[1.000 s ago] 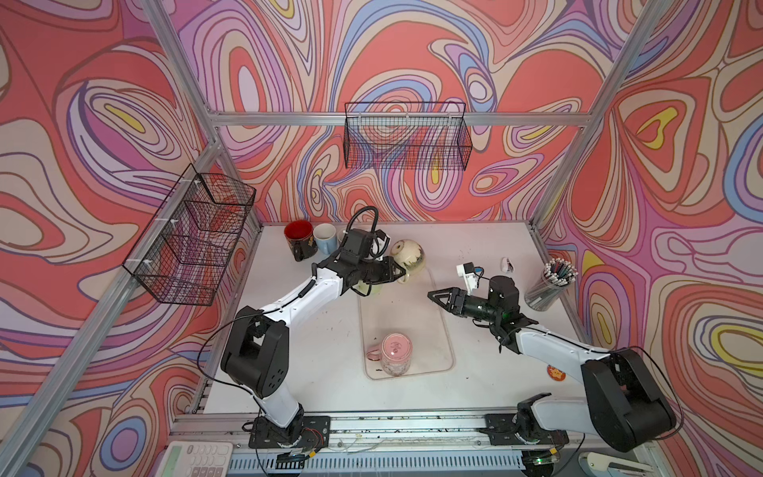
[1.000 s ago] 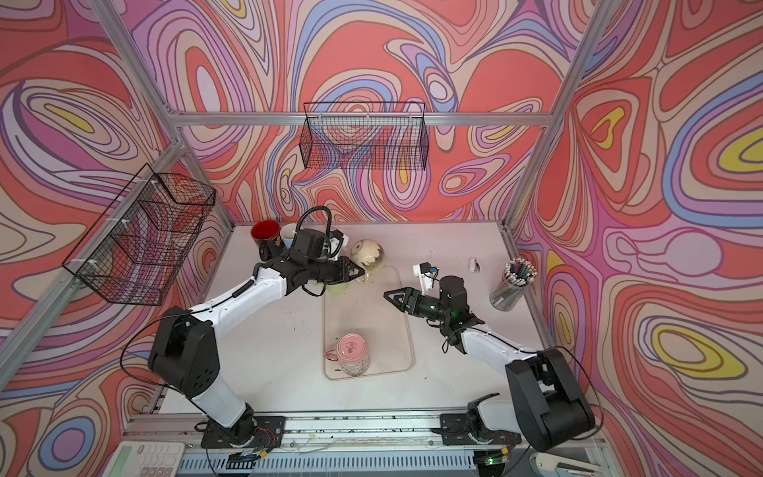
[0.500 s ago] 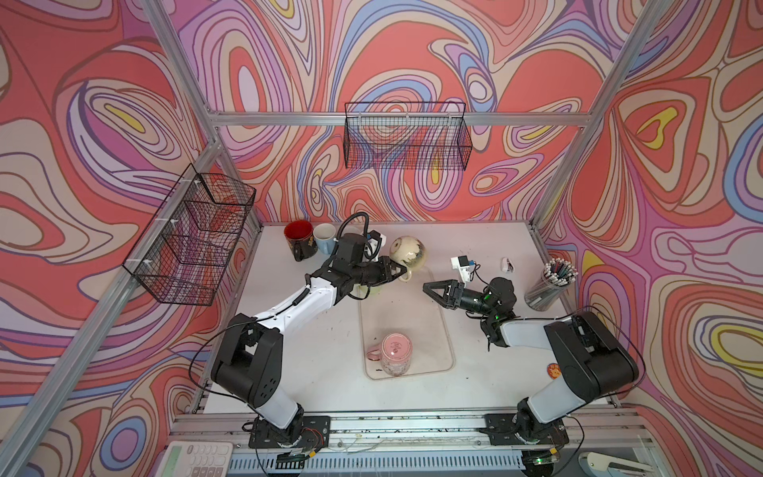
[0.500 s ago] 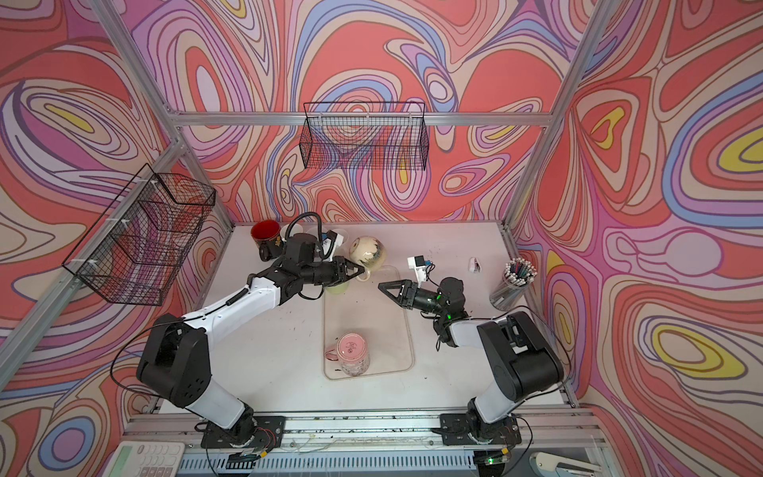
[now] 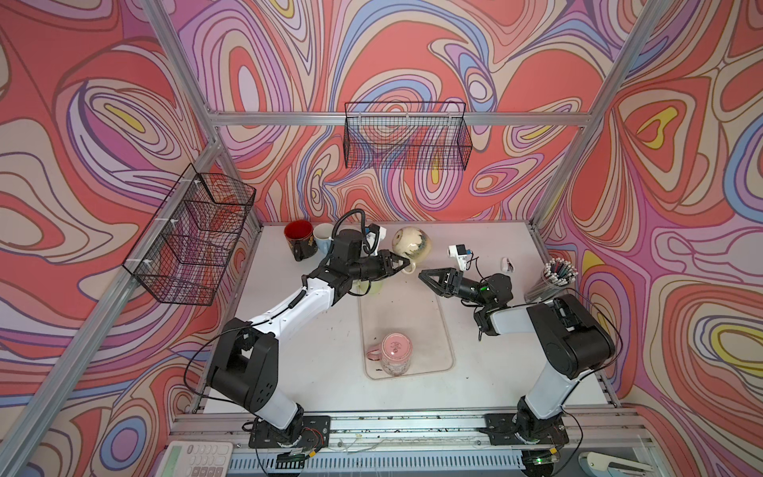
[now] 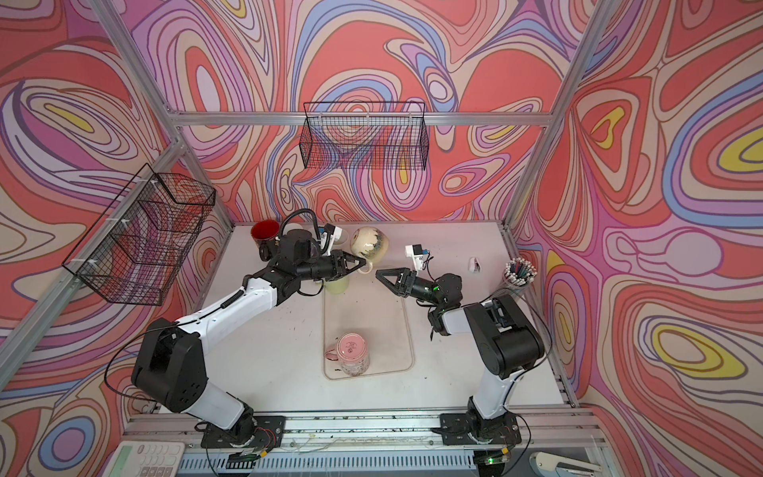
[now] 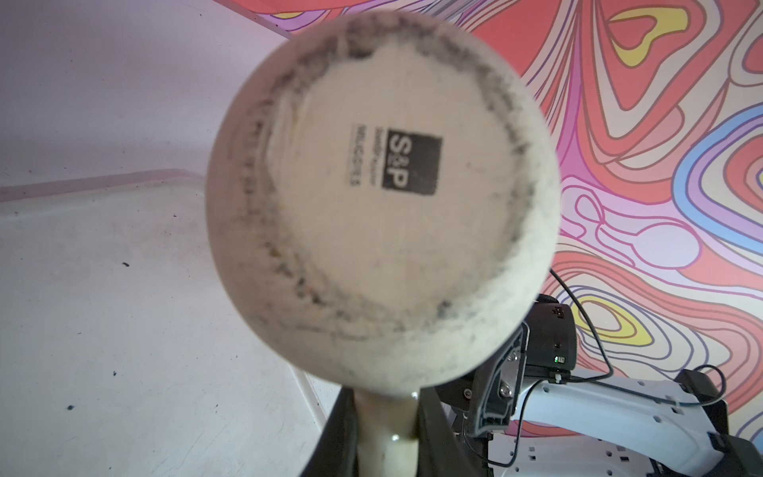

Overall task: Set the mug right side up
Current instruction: 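Raise the cream mug toward the right gripper while the right gripper approaches it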

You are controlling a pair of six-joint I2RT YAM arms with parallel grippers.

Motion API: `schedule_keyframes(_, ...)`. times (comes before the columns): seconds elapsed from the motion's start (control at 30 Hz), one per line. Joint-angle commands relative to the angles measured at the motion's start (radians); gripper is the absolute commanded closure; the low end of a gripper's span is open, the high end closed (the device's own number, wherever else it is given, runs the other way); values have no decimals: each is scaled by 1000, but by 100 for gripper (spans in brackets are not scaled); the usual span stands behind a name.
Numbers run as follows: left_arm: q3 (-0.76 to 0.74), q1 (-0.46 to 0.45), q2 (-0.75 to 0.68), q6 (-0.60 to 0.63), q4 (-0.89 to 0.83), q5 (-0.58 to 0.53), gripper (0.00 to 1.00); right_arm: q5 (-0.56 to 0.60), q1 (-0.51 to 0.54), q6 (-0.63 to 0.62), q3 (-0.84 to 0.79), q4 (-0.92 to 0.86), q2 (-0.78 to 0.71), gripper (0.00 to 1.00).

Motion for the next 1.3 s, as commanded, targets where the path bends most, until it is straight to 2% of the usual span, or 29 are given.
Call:
schedule_keyframes(0.0, 23, 8, -58, -5, 155, 38, 100, 1, 2, 24, 34, 35, 40, 48)
schedule_keyframes(0.4, 36, 8, -60, -2, 151, 56, 100, 14, 18, 44, 115, 34, 99, 51)
schedule_keyframes(0.57, 30, 8, -58, -8, 168, 63, 100, 14, 40, 63, 153, 34, 130, 57)
schedule_keyframes(1.27, -36, 7, -63, -58, 251, 81, 100, 28, 58, 83, 232, 36, 174, 69)
